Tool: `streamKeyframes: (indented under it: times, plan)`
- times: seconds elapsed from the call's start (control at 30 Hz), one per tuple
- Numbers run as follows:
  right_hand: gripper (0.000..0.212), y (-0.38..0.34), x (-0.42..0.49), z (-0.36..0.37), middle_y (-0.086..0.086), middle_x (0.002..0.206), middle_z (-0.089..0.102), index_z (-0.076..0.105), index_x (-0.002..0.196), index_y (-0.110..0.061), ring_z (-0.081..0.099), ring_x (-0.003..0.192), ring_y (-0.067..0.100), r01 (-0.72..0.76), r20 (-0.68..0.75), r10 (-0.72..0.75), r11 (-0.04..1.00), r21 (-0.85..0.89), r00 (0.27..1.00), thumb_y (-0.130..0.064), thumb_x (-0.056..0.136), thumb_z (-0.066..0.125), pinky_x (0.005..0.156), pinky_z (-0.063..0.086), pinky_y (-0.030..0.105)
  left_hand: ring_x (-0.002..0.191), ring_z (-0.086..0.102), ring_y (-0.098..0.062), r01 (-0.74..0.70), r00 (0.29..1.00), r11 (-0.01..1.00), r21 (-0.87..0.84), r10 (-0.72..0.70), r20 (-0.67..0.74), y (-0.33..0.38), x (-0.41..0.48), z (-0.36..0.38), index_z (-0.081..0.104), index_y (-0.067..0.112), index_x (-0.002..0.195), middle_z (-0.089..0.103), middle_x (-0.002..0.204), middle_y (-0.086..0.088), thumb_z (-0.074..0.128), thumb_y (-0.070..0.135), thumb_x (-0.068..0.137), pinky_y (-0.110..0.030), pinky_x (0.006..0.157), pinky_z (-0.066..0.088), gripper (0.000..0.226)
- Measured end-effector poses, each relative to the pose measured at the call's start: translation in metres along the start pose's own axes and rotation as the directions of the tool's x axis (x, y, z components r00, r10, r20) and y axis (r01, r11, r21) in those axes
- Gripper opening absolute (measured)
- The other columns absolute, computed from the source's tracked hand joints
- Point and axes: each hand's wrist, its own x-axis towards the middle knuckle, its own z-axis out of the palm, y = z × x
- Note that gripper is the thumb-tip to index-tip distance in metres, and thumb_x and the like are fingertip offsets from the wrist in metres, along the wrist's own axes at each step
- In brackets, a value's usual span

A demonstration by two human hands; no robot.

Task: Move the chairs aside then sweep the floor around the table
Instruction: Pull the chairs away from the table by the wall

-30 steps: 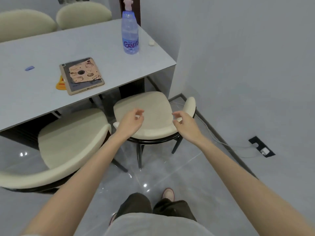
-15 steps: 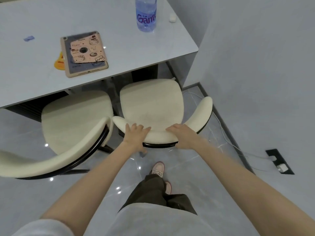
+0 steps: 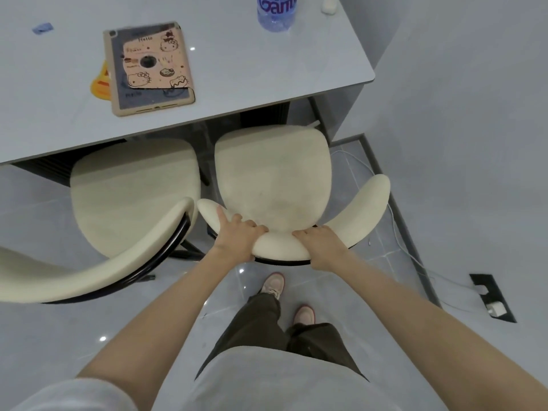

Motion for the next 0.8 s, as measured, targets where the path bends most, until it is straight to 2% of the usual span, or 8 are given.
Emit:
streamKeyframes:
  times: [0.23, 0.4, 0.57, 0.8]
  plan:
    - [0.039, 0.000, -0.004, 0.002, 0.011, 0.113, 0.065, 0.055, 0.117, -0.011, 0.062, 0.104, 0.030, 0.042, 0.008, -0.043, 0.998, 0.045, 0.999, -0.008, 0.078, 0.060, 0.080, 0.045, 0.031, 0.124, 0.041, -0.030, 0.063, 0.998, 0.998, -0.014, -0.062, 0.022, 0.010, -0.005, 0.000, 0.039, 0.040, 0.135, 0.056, 0.127, 0.006, 0.067, 0.038, 0.077, -0.074, 0.103, 0.006, 0.065]
    - [0.040, 0.012, -0.020, 0.013, 0.013, 0.119, 0.061, 0.054, 0.121, -0.012, 0.058, 0.109, 0.030, 0.068, 0.044, -0.069, 0.997, 0.028, 0.997, -0.012, 0.082, 0.061, 0.085, 0.044, 0.031, 0.124, 0.042, -0.029, 0.113, 0.994, 0.993, -0.040, -0.113, 0.007, 0.037, -0.015, 0.006, 0.040, 0.041, 0.134, 0.056, 0.126, 0.005, 0.064, 0.040, 0.079, -0.073, 0.103, 0.008, 0.060]
    - [0.047, 0.034, -0.056, 0.037, 0.013, 0.120, 0.060, 0.051, 0.128, -0.013, 0.057, 0.110, 0.029, 0.138, 0.059, -0.136, 0.990, -0.035, 0.989, -0.013, 0.082, 0.061, 0.088, 0.044, 0.031, 0.124, 0.042, -0.029, 0.189, 0.982, 0.978, -0.089, -0.189, 0.005, 0.096, -0.033, 0.022, 0.041, 0.041, 0.133, 0.056, 0.126, 0.005, 0.063, 0.038, 0.080, -0.073, 0.103, 0.009, 0.057]
    - [0.043, 0.055, -0.115, 0.075, 0.011, 0.116, 0.064, 0.056, 0.121, -0.012, 0.061, 0.106, 0.028, 0.221, 0.088, -0.212, 0.970, -0.106, 0.973, -0.008, 0.078, 0.063, 0.086, 0.045, 0.031, 0.122, 0.043, -0.028, 0.297, 0.955, 0.939, -0.173, -0.296, 0.033, 0.185, -0.068, 0.052, 0.039, 0.043, 0.134, 0.057, 0.125, 0.007, 0.064, 0.037, 0.079, -0.072, 0.104, 0.010, 0.060]
